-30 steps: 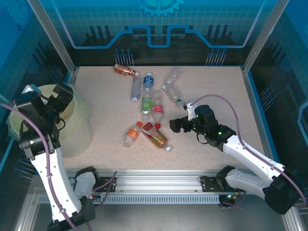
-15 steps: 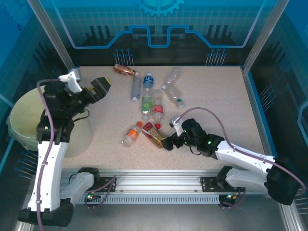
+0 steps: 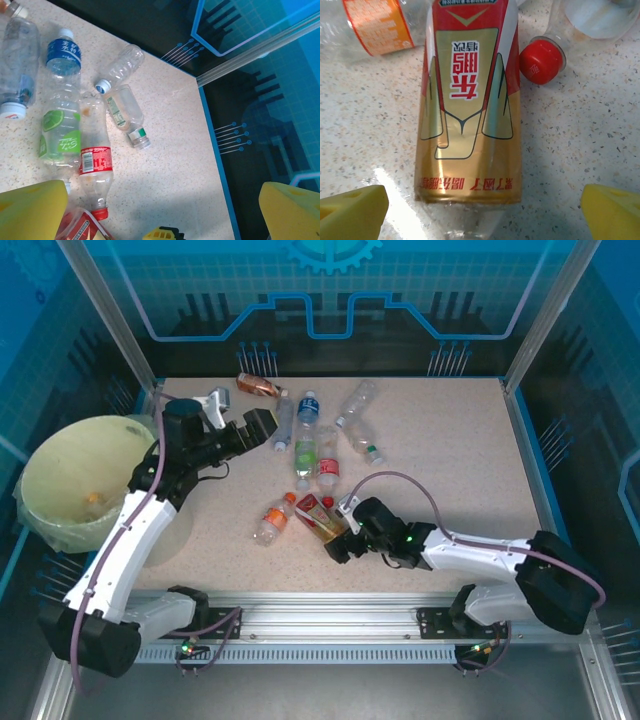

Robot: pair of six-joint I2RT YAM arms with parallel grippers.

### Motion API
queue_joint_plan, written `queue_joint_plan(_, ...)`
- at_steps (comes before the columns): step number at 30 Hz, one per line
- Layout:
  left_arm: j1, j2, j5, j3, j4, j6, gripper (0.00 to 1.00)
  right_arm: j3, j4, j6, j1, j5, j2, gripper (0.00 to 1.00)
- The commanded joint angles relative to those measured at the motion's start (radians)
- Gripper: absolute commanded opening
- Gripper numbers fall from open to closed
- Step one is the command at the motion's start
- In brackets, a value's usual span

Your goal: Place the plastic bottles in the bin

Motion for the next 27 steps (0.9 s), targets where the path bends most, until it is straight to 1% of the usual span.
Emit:
queue_joint_plan(1, -0.007, -0.009, -0.038, -0.011, 0.014, -0.013, 0.99, 0.045, 0.053, -0.018, 0.025, 0.045, 0.05, 1.0)
queue_joint_plan(5, -0.007, -0.013, -0.068, -0.005, -0.022, 0.003, 0.99, 0.059, 0.103, -0.031, 0.033, 0.055, 0.115, 0.99)
queue_joint_plan(9, -0.007, -0.013, -0.085, -0.007, -0.043, 0.01, 0.99, 0.087, 0.1, -0.058, 0.046, 0.056, 0.18, 0.96)
queue_joint_plan(14, -0.007, -0.024, -0.068, -0.023, -0.021, 0.022, 0.99, 0.099, 0.099, -0.067, 0.064, 0.062, 0.233, 0.93)
queue_joint_plan(16, -0.007, -0.031, -0.06, -0.035, -0.001, 0.021, 0.99, 0.101, 0.098, -0.061, 0.064, 0.071, 0.245, 0.89)
queue_joint_plan(19, -0.007, -0.037, -0.056, -0.05, 0.013, 0.018, 0.99, 0.107, 0.087, -0.064, 0.066, 0.066, 0.252, 0.78)
queue_joint_plan(21, -0.007, -0.037, -0.056, -0.056, 0.013, 0.016, 0.99, 0.111, 0.077, -0.065, 0.066, 0.062, 0.249, 0.72)
queue_joint_plan(27, -0.007, -0.031, -0.039, -0.053, -0.022, 0.011, 0.99, 0.092, 0.072, -0.073, 0.068, 0.067, 0.189, 0.61)
